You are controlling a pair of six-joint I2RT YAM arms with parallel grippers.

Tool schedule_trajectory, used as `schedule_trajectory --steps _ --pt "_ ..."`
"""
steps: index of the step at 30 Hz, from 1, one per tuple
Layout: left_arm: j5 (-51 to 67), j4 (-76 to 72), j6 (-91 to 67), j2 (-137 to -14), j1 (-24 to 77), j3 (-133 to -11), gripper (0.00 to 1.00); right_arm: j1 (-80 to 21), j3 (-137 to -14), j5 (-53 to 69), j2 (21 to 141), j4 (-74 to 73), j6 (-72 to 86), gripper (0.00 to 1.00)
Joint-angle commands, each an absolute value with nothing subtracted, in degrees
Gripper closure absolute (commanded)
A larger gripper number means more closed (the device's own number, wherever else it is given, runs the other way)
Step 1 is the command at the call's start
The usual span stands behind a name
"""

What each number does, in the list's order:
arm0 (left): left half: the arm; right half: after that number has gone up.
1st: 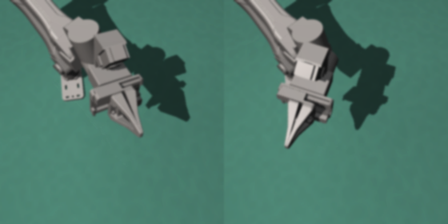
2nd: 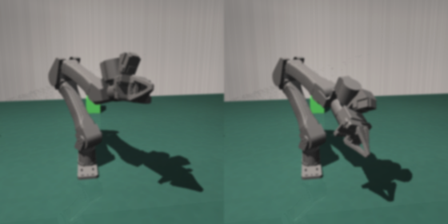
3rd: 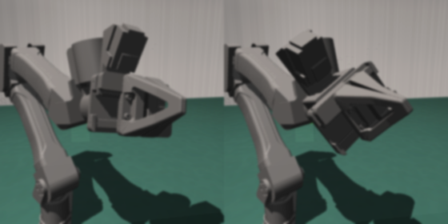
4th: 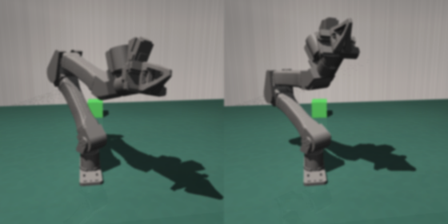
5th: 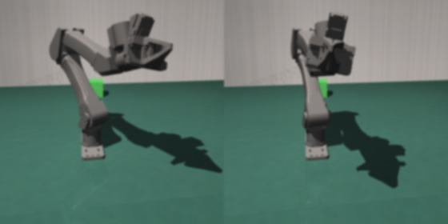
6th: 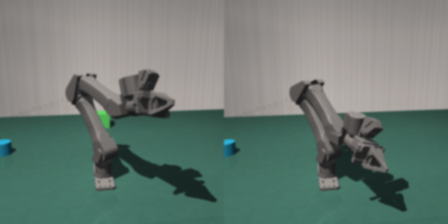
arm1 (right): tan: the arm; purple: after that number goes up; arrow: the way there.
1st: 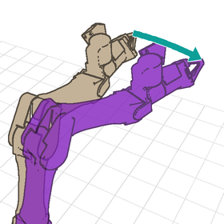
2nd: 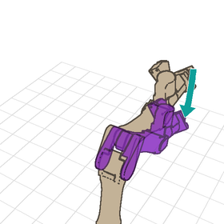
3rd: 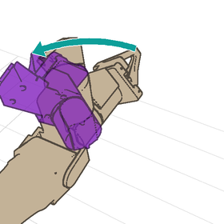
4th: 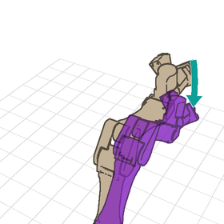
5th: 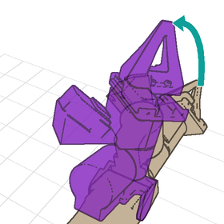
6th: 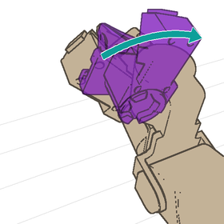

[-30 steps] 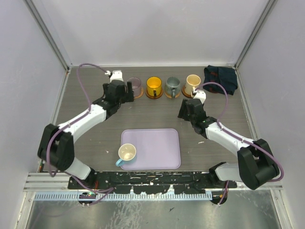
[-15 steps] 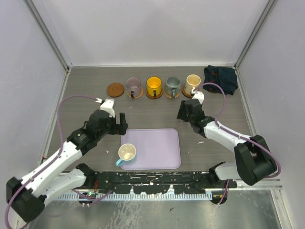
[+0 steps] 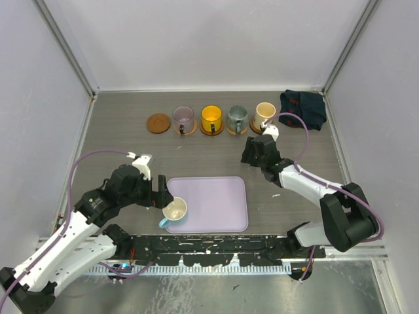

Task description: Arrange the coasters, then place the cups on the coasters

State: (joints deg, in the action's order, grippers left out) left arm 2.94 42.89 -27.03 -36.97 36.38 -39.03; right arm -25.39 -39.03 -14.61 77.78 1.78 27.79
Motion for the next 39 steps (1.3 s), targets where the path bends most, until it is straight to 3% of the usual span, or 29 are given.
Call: schedule_trajectory --steps 1,13,39 --pt "8.4 49.7 -30.1 -34.9 39.5 -42.1 0.06 -25.2 -41.5 -14.6 77.3 4.3 28.1 0.37" --pt "13.0 58.5 -34.1 -38.1 43.6 -43.6 0.08 -25.2 -41.8 -13.9 77.9 4.2 28.3 0.37" --pt "-3.5 52.4 -47.9 -41.1 53.3 -35.6 0.27 -25.2 -41.8 -13.0 78.2 4.3 28.6 0.36"
